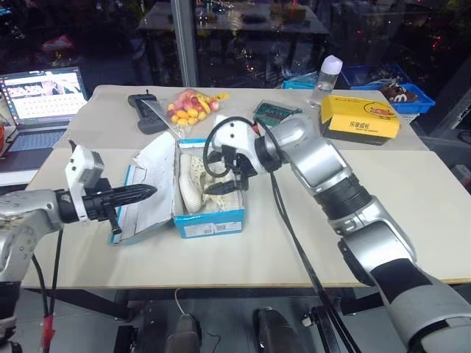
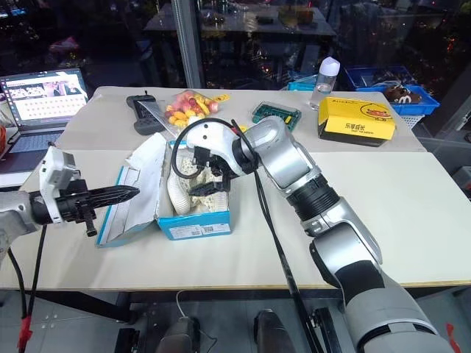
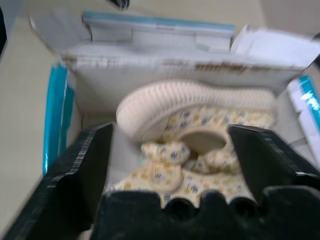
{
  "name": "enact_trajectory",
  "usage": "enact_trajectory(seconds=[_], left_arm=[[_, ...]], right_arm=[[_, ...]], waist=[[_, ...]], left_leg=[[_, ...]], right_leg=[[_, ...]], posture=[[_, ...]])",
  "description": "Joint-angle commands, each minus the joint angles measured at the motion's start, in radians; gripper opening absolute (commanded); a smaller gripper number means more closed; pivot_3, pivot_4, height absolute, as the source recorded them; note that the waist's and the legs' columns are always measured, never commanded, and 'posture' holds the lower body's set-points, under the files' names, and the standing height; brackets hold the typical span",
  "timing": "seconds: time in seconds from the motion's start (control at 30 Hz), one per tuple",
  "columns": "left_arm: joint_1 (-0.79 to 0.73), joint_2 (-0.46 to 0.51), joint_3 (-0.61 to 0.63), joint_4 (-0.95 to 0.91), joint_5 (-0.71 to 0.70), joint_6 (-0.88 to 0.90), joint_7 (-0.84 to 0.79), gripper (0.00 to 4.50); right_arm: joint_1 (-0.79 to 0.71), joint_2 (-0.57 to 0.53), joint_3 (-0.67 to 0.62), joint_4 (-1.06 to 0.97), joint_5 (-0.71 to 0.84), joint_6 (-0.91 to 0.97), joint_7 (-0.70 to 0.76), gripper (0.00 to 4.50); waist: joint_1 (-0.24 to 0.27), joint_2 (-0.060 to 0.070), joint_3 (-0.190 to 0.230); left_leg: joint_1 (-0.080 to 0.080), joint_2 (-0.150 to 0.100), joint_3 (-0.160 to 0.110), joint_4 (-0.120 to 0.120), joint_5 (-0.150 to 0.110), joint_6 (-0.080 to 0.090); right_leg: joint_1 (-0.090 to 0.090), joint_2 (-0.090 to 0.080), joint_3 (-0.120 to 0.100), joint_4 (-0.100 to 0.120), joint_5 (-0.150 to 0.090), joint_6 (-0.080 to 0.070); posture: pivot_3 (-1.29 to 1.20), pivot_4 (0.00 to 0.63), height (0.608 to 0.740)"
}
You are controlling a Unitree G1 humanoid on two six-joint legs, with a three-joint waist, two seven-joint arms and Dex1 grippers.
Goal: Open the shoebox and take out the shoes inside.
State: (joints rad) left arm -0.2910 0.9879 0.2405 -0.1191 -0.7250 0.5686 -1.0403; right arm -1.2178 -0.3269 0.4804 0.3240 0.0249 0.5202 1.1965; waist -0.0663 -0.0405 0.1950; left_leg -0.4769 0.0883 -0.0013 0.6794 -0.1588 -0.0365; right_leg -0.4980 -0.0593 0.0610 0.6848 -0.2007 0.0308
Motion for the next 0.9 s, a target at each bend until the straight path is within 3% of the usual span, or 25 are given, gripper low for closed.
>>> enact_trajectory(seconds=[0.03,0.53,0.9], left_arm=[[-0.014,-0.008,0.033,-0.03,0.004,0.003,0.013,0.0],[0.036,-0.036,0.09,-0.115,-0.039,0.062,0.049,0.0],[0.043,-0.041,0.101,-0.143,-0.045,0.08,0.054,0.0]], right_arm=[[-0.011,-0.006,0.037,0.013,-0.045,-0.065,0.029,4.44],[-0.187,0.205,0.057,0.605,-0.248,-0.389,-0.201,4.44],[-0.201,0.227,0.04,0.761,-0.31,-0.48,-0.252,4.44]], waist=[[-0.001,0.0,0.0],[-0.004,0.0,0.0],[-0.002,0.0,0.0]], left_leg=[[0.0,0.0,0.0,0.0,0.0,0.0],[0.001,0.0,0.0,0.0,0.0,0.0],[0.001,0.0,0.0,0.0,0.0,0.0]], right_leg=[[0.0,0.0,0.0,0.0,0.0,0.0],[0.0,0.0,0.0,0.002,0.0,0.0],[0.001,0.0,0.0,0.002,0.0,0.0]], posture=[[0.0,0.15,0.664],[0.0,0.15,0.664],[0.0,0.15,0.664]])
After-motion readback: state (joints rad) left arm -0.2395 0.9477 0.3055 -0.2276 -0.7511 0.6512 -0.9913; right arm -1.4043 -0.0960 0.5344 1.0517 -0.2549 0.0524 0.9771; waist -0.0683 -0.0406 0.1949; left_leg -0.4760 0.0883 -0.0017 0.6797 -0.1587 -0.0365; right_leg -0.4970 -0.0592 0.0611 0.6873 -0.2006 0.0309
